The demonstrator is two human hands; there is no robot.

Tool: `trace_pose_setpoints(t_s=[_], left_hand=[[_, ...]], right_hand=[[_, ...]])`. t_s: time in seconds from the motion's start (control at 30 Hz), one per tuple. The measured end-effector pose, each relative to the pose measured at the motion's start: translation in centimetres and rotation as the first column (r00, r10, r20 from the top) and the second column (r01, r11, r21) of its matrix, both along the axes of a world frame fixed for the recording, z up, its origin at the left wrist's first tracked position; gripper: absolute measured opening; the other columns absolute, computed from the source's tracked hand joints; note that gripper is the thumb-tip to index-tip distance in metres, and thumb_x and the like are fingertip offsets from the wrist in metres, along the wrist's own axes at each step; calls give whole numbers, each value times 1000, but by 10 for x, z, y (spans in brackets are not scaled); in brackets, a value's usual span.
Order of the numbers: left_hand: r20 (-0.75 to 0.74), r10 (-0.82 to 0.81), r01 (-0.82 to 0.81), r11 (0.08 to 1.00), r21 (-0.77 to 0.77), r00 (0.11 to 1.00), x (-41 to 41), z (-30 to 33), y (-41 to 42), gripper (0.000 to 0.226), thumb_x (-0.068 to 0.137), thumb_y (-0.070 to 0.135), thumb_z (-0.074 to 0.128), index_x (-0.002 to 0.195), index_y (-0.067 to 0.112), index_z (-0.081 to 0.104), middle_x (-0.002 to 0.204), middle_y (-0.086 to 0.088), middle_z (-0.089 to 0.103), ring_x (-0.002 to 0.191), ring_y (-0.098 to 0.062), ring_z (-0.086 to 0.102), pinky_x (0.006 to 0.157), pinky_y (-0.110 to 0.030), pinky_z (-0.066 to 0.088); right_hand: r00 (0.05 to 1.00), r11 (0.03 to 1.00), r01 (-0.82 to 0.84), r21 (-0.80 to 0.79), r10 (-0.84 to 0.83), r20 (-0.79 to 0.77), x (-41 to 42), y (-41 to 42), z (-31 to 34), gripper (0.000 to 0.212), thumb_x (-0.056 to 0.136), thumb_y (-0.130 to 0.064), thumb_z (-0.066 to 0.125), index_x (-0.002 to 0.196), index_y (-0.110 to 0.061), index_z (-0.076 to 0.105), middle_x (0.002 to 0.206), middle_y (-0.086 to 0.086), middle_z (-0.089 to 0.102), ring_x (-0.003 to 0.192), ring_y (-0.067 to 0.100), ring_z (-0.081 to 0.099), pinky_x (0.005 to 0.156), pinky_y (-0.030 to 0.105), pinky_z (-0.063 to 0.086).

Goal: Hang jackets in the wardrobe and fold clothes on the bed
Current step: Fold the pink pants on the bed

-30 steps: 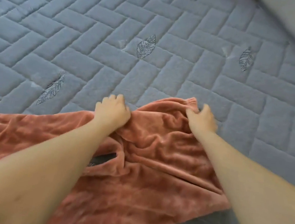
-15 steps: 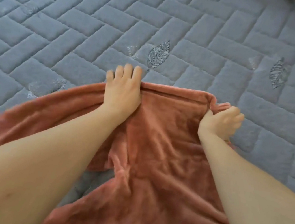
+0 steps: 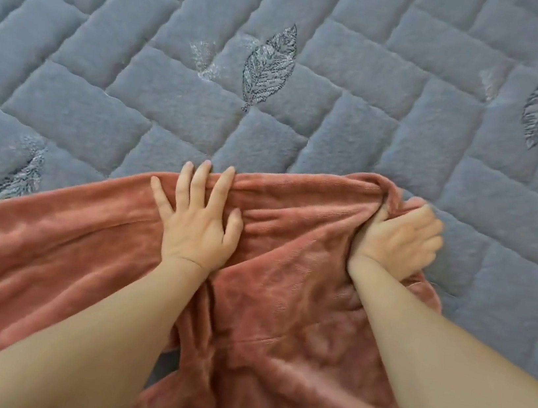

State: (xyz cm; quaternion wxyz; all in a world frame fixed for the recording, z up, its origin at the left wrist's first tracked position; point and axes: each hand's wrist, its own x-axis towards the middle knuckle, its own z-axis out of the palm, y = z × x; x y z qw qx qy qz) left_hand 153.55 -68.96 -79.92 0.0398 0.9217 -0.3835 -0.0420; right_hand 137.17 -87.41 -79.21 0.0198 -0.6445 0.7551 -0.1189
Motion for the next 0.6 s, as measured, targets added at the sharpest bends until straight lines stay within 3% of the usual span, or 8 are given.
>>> trace_pose_setpoints(t_s=[0.23,0.33,0.4,0.47,0.6], left_hand=[[-54,-26,24,999,-37,998,13,-7,-3,62,90,51,30,150,39,20,158,-1,19,149,-23,4,113,-60,-16],[-205,-45,28,996,-84,978,38,3,-21,62,93,52,26,152,41,11,162,5,8,149,-16,-7,111,-57,-22],[-257,-77,54,994,-98,963,41,13,-15,65,96,51,29,155,35,6,163,2,2,149,-18,-9,112,-54,-22],[-178,-93,71,989,-127,980,32,20,24,67,97,49,30,156,30,4,164,-2,-1,150,-20,-9,113,-49,-22],[-142,88,-94,995,-36,986,32,32,169,67,96,55,24,155,33,3,164,2,-3,150,-19,-9,109,-51,-25]], right_hand=[[988,983,-151,-108,155,29,-2,-15,-9,40,98,-43,42,113,-8,53,115,20,56,108,39,51,85,48,34],[979,976,-183,-114,191,67,0,-16,13,58,92,-43,56,134,-5,44,128,25,47,118,43,45,94,49,31],[967,958,-249,-145,254,13,4,8,32,73,89,-39,60,146,-3,32,140,26,38,127,43,39,104,51,27],[871,854,-491,-171,486,-69,21,58,45,71,89,-36,57,146,0,33,145,27,36,130,44,37,109,53,24],[506,507,-860,-50,862,23,83,214,44,64,89,-30,60,142,2,44,148,27,38,137,43,37,116,56,20]])
